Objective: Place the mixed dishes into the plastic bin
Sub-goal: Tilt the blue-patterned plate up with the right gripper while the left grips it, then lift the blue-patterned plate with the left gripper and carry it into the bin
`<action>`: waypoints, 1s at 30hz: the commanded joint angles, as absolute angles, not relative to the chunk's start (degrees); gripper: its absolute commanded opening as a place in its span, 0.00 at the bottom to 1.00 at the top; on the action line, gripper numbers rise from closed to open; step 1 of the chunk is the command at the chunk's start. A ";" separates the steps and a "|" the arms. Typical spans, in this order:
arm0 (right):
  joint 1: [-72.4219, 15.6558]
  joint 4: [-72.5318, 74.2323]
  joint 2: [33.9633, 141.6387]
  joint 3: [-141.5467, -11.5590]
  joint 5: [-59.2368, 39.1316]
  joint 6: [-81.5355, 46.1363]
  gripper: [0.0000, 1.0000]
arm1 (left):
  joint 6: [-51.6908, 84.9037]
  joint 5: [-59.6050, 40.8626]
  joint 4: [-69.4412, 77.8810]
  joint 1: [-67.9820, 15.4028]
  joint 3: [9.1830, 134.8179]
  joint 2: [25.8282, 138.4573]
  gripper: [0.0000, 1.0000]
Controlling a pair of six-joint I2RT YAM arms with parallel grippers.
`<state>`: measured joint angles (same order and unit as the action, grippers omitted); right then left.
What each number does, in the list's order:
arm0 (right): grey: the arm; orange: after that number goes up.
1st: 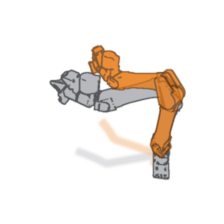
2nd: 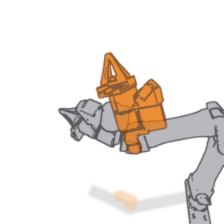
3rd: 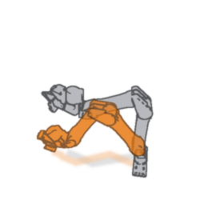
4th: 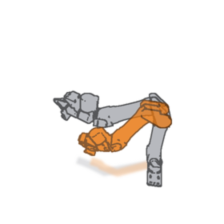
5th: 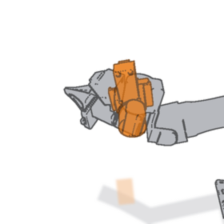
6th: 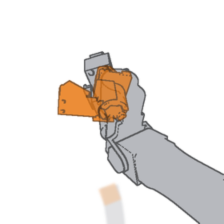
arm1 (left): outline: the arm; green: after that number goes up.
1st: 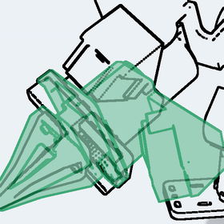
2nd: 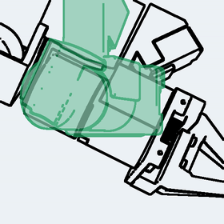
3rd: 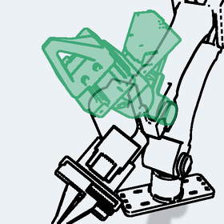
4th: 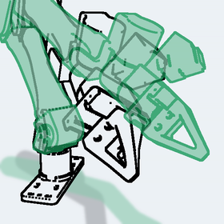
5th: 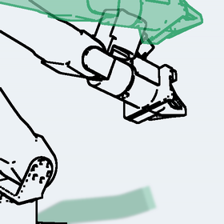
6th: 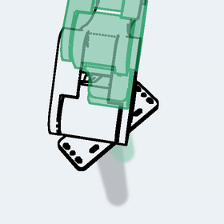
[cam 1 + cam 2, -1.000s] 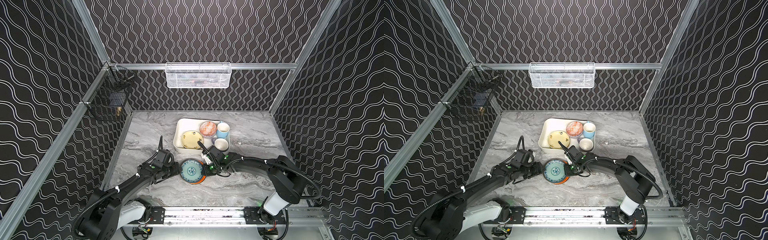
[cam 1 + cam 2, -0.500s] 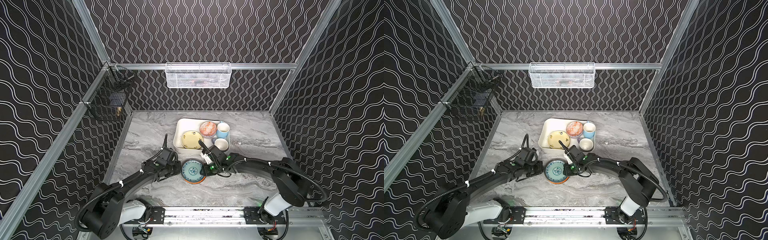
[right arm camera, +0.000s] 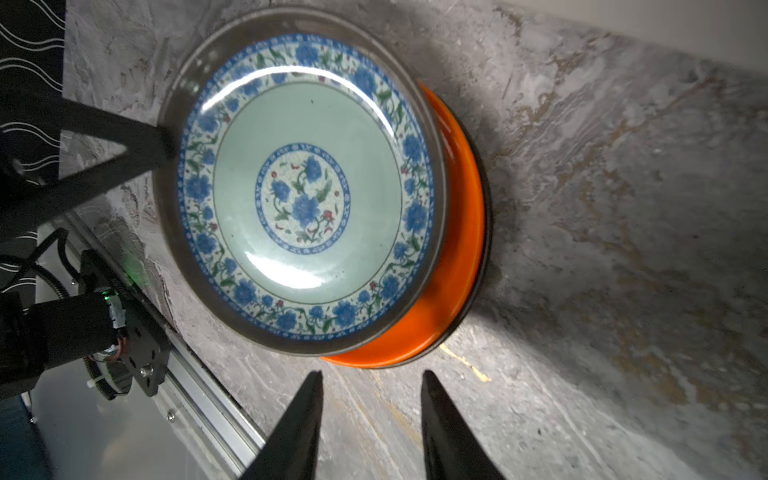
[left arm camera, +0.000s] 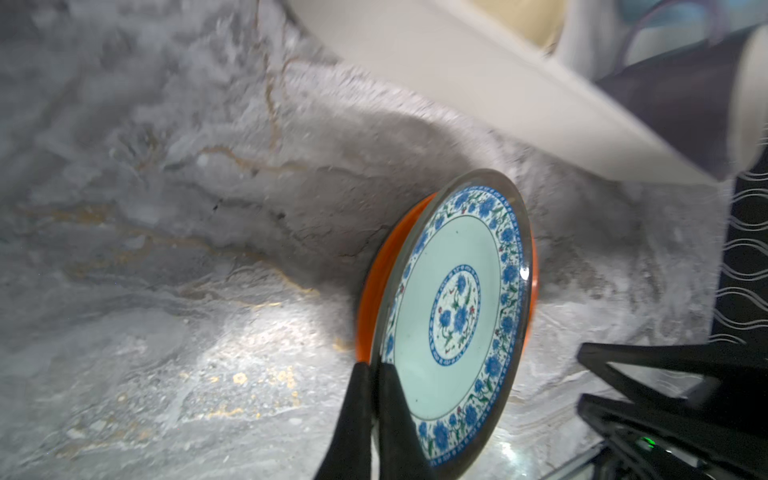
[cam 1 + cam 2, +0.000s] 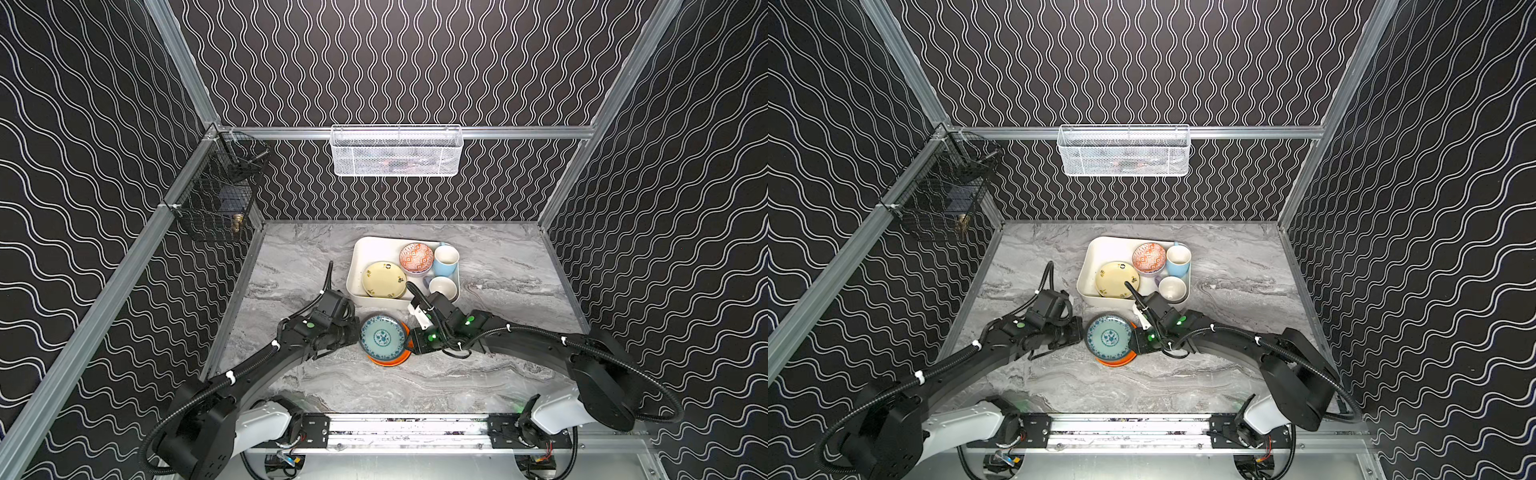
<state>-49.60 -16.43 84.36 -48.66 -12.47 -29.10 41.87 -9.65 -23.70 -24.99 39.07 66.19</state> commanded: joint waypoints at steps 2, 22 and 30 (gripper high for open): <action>-49.61 -17.02 81.82 -48.08 -10.87 -28.79 0.45 | 39.66 -8.04 -27.94 -24.83 43.84 65.48 0.00; -47.19 -29.56 67.81 -52.10 -3.02 -25.93 0.56 | 34.44 -3.76 -32.26 -18.93 64.10 76.46 0.00; -41.99 -31.55 64.96 -53.44 -3.61 -24.31 0.57 | 33.66 -7.04 -29.32 -15.36 69.37 87.82 0.00</action>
<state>-43.42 -29.98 65.54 -52.84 -3.62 -25.54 34.65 -4.78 -31.59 -15.92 68.14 85.45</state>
